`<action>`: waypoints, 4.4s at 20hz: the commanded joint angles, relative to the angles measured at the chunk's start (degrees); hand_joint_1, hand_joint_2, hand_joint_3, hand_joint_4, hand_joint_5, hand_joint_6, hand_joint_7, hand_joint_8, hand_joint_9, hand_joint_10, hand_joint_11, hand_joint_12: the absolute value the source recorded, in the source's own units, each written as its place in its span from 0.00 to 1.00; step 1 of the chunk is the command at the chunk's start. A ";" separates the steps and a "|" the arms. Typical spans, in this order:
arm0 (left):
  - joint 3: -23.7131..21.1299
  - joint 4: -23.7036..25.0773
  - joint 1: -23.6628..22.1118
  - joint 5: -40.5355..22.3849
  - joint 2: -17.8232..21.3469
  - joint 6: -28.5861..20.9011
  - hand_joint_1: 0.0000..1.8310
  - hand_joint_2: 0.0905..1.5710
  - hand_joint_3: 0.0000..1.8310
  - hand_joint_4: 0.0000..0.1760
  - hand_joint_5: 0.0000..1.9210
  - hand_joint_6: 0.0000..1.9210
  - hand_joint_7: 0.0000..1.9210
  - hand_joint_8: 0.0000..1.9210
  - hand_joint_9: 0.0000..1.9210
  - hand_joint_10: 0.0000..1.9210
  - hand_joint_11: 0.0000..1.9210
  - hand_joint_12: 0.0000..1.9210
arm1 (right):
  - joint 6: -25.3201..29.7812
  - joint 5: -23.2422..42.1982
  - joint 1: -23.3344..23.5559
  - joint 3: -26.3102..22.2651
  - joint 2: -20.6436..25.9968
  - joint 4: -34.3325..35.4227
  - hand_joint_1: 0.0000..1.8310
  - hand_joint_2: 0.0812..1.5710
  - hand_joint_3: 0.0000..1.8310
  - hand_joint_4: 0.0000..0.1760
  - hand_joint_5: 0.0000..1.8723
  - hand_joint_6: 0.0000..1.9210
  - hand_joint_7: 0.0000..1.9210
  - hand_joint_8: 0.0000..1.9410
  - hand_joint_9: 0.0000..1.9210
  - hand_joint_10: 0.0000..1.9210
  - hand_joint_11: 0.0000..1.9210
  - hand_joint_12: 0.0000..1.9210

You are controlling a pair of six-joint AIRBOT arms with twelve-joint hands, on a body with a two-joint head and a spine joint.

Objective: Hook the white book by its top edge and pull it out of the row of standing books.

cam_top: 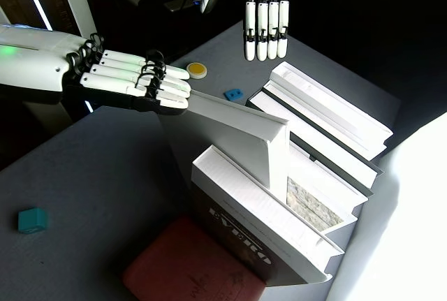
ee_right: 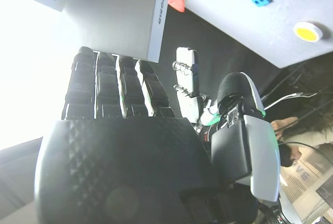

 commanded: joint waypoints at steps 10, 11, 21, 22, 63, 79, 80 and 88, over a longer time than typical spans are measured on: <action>0.06 0.48 -0.35 4.69 0.30 0.07 0.00 0.71 0.00 0.00 0.01 0.00 0.01 0.00 0.00 0.00 0.00 0.00 | 0.75 -0.13 -0.21 -2.20 3.20 -0.59 0.00 0.76 0.00 0.00 0.00 0.00 0.00 0.00 0.00 0.00 0.00 0.00; 0.02 0.48 -0.35 4.69 0.30 0.07 0.00 0.71 0.00 0.00 0.01 0.00 0.01 0.00 0.00 0.00 0.00 0.00 | 0.75 -0.33 -0.34 -2.52 3.45 -0.59 0.00 0.76 0.00 0.00 0.00 0.00 0.00 0.00 0.00 0.00 0.00 0.00; -0.17 0.48 -0.28 4.69 0.54 0.07 0.00 0.71 0.00 0.00 0.01 0.00 0.00 0.00 0.00 0.00 0.00 0.00 | 1.49 -3.76 -0.87 -7.46 7.92 -0.58 0.00 0.76 0.00 0.00 0.00 0.00 0.00 0.00 0.00 0.00 0.00 0.00; -0.17 0.48 -0.27 4.69 0.54 0.07 0.00 0.71 0.00 0.00 0.01 0.00 0.01 0.00 0.00 0.00 0.00 0.00 | 1.53 -4.13 -0.87 -7.71 8.20 -0.57 0.00 0.76 0.00 0.00 0.00 0.00 0.00 0.00 0.00 0.00 0.00 0.00; -0.20 0.48 -0.10 4.69 0.77 0.08 0.00 0.71 0.00 0.00 0.00 0.00 0.00 0.00 0.00 0.00 0.00 0.00 | 5.30 -12.76 -2.49 -10.02 11.89 1.89 0.00 0.76 0.00 0.00 0.00 0.00 0.00 0.00 0.00 0.00 0.00 0.00; -0.05 0.48 0.37 4.69 1.09 0.09 0.00 0.72 0.00 0.00 0.00 0.00 0.00 0.00 0.00 0.00 0.00 0.00 | 8.41 -14.73 0.55 -11.38 12.26 1.90 0.00 0.77 0.00 0.00 0.00 0.00 0.00 0.00 0.00 0.00 0.00 0.00; -0.06 0.48 0.38 4.69 1.10 0.10 0.00 0.72 0.00 0.00 0.01 0.00 0.00 0.00 0.00 0.00 0.00 0.00 | 8.44 -15.26 0.44 -11.61 12.29 1.90 0.00 0.76 0.00 0.00 0.00 0.00 0.00 0.00 0.00 0.00 0.00 0.00; -0.03 0.48 0.38 4.69 1.10 0.11 0.00 0.71 0.00 0.00 0.00 0.00 0.00 0.00 0.00 0.00 0.00 0.00 | 8.45 -15.64 0.26 -14.33 13.67 1.90 0.00 0.77 0.00 0.00 0.01 0.00 0.00 0.00 0.00 0.00 0.00 0.00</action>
